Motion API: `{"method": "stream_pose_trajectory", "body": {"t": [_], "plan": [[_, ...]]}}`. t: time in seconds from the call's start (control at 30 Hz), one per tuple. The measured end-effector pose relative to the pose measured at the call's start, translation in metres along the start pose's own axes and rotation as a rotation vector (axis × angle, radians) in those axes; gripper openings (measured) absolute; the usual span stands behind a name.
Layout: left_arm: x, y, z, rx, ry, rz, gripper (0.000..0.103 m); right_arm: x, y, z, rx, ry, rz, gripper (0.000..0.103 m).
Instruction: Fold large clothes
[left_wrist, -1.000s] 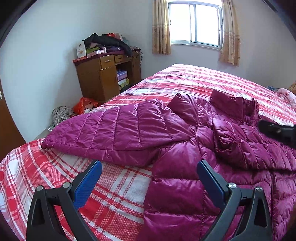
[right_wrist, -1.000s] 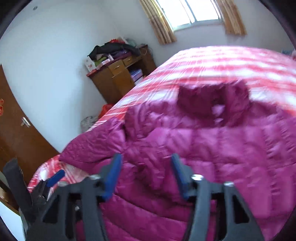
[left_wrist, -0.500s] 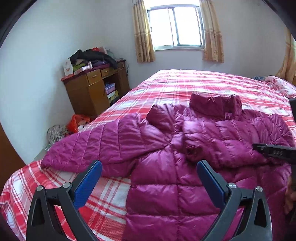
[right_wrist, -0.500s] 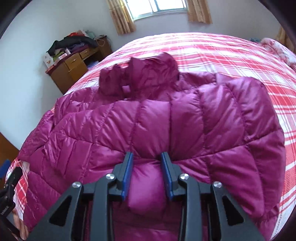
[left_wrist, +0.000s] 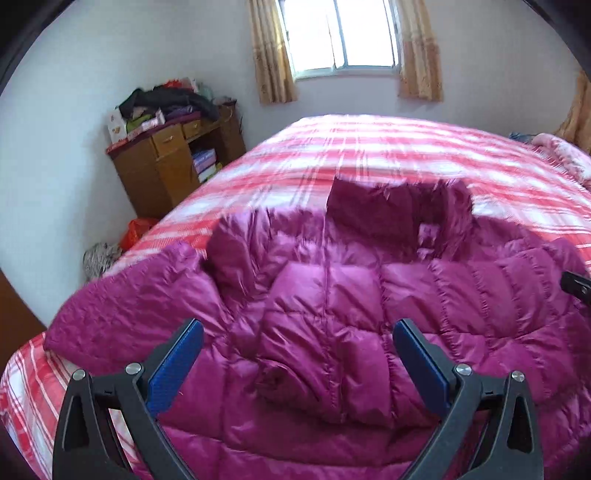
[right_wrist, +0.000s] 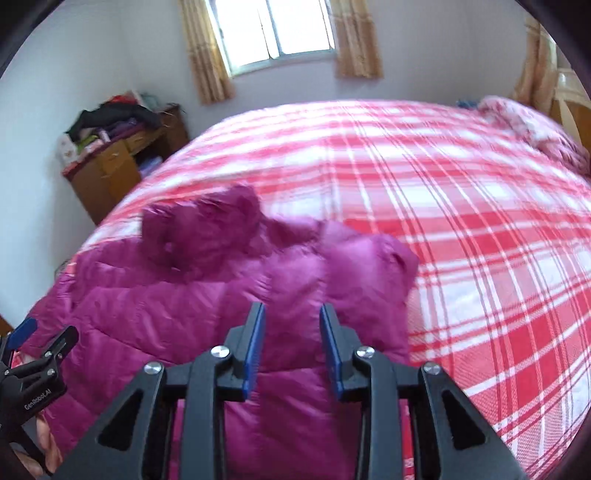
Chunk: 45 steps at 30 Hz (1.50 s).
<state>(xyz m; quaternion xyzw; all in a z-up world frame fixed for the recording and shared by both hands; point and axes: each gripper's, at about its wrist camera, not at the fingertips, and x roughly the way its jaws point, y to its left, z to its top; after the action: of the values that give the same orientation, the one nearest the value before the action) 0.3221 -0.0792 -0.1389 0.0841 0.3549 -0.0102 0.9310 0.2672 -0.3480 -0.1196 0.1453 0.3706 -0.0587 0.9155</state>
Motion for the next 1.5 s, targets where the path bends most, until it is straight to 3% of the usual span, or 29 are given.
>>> {"method": "stream_pose_trajectory", "body": {"t": [0.13, 0.23, 0.27, 0.3, 0.37, 0.43, 0.53, 0.6, 0.7, 0.77, 0.83, 1.0, 1.13, 1.17, 1.2, 1.23, 1.3, 1.43, 1.5], "plan": [[0.029, -0.005, -0.009, -0.016, 0.103, 0.021, 0.102, 0.021, -0.012, -0.009, 0.015, 0.053, 0.016, 0.036], [0.039, 0.001, -0.010, -0.050, 0.144, -0.010, 0.102, 0.021, -0.004, -0.014, -0.035, 0.037, 0.009, 0.050], [0.040, 0.002, -0.010, -0.056, 0.149, -0.016, 0.102, 0.019, 0.000, -0.015, -0.060, 0.038, 0.005, 0.060], [0.040, 0.003, -0.011, -0.060, 0.148, -0.019, 0.102, 0.023, 0.005, -0.015, -0.087, 0.040, -0.003, 0.070], [0.037, 0.005, -0.011, -0.072, 0.134, -0.027, 0.102, 0.030, 0.017, -0.017, -0.142, 0.042, -0.048, 0.077], [0.023, 0.017, -0.010, -0.117, 0.105, -0.029, 0.102, 0.031, 0.020, -0.023, -0.170, 0.029, -0.085, 0.077], [-0.011, 0.062, -0.005, -0.236, 0.019, -0.050, 0.102, 0.035, 0.011, -0.022, -0.141, 0.003, -0.066, 0.077], [-0.027, 0.100, 0.000, -0.306, -0.027, -0.006, 0.102, 0.035, 0.003, -0.020, -0.106, -0.003, -0.043, 0.077], [-0.043, 0.170, 0.005, -0.436, -0.089, 0.174, 0.102, 0.035, 0.002, -0.020, -0.095, -0.004, -0.038, 0.078], [-0.040, 0.207, 0.004, -0.503, -0.070, 0.270, 0.102, 0.036, 0.005, -0.020, -0.106, -0.002, -0.050, 0.078], [-0.023, 0.247, -0.002, -0.596, 0.000, 0.343, 0.102, 0.033, 0.007, -0.022, -0.109, -0.002, -0.054, 0.078], [0.016, 0.301, -0.029, -0.831, 0.138, 0.370, 0.102, 0.033, 0.006, -0.022, -0.105, -0.003, -0.053, 0.078], [0.029, 0.313, -0.045, -0.977, 0.162, 0.345, 0.098, 0.034, 0.007, -0.023, -0.113, -0.001, -0.064, 0.078], [0.035, 0.315, -0.047, -0.997, 0.170, 0.329, 0.091, 0.035, 0.006, -0.023, -0.115, 0.000, -0.065, 0.078], [0.042, 0.316, -0.049, -1.013, 0.192, 0.304, 0.076, 0.035, 0.007, -0.023, -0.115, 0.001, -0.067, 0.078], [0.048, 0.316, -0.052, -1.025, 0.216, 0.283, 0.067, 0.035, 0.007, -0.023, -0.115, 0.001, -0.067, 0.078], [0.049, 0.315, -0.048, -0.991, 0.190, 0.321, 0.054, 0.035, 0.007, -0.023, -0.116, 0.002, -0.068, 0.078], [0.051, 0.313, -0.049, -0.962, 0.176, 0.342, 0.041, 0.036, 0.006, -0.023, -0.116, 0.003, -0.070, 0.078], [0.049, 0.313, -0.052, -0.960, 0.164, 0.350, 0.013, 0.036, 0.006, -0.023, -0.115, 0.001, -0.069, 0.078]]}}
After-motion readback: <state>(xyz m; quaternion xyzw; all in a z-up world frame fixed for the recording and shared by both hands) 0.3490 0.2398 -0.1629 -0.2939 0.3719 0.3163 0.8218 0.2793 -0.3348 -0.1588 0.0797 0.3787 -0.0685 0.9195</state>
